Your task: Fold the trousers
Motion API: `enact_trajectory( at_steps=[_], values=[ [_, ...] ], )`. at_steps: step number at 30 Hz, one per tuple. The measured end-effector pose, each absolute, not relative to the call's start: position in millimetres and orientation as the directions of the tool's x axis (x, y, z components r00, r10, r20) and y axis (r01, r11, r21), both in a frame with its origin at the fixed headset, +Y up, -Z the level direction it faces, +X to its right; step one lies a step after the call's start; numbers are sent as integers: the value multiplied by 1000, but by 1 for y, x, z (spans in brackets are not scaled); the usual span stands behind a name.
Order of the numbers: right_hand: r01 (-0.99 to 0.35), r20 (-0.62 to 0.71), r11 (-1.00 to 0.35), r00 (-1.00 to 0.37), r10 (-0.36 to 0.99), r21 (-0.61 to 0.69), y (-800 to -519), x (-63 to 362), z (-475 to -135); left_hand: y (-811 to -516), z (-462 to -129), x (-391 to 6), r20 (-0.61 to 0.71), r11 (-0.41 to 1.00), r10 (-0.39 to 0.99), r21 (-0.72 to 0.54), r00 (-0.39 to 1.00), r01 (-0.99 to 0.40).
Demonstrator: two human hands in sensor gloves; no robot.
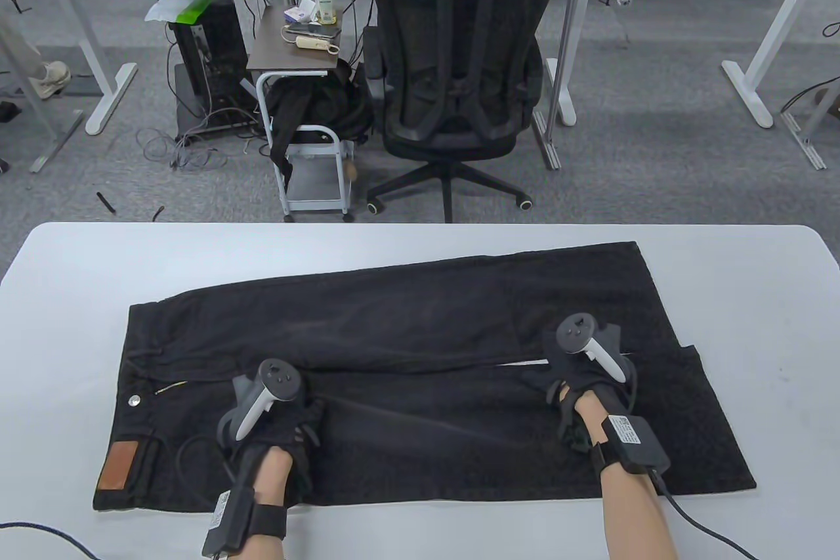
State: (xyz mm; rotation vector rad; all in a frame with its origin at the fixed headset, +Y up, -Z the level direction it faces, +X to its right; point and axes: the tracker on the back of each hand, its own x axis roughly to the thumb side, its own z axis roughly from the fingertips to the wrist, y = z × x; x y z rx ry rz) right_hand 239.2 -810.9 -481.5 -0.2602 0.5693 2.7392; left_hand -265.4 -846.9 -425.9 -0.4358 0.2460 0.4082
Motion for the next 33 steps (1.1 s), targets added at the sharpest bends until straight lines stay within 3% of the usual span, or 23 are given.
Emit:
enact_trajectory(
  at_steps=[2,6,9,14,19,24,33],
  values=[
    [-377,-287,-856,-915,284,353,-813,245,-481,-848,-427,-265,-297,827,348,-350,889,-441],
    [-309,-374,-857,-915,151,411,-811,260,-477,-836,-426,-254,-253,859,343,-304,905,-411],
    [-286,-386,-876,-914,126,390,-809,266,-473,-828,-421,-237,-245,851,322,-348,915,-393],
    [-293,-367,-890,-917,158,350,-808,267,-465,-840,-416,-226,-294,798,212,-498,932,-339],
    [-349,-351,-878,-908,230,328,-811,269,-462,-836,-415,-235,-334,798,235,-471,913,-377],
    [-335,-345,-883,-913,217,330,-810,261,-466,-838,-416,-244,-352,809,247,-438,903,-392],
    [-390,-281,-891,-904,322,233,-804,242,-467,-844,-422,-266,-361,849,269,-350,893,-397]
  ],
)
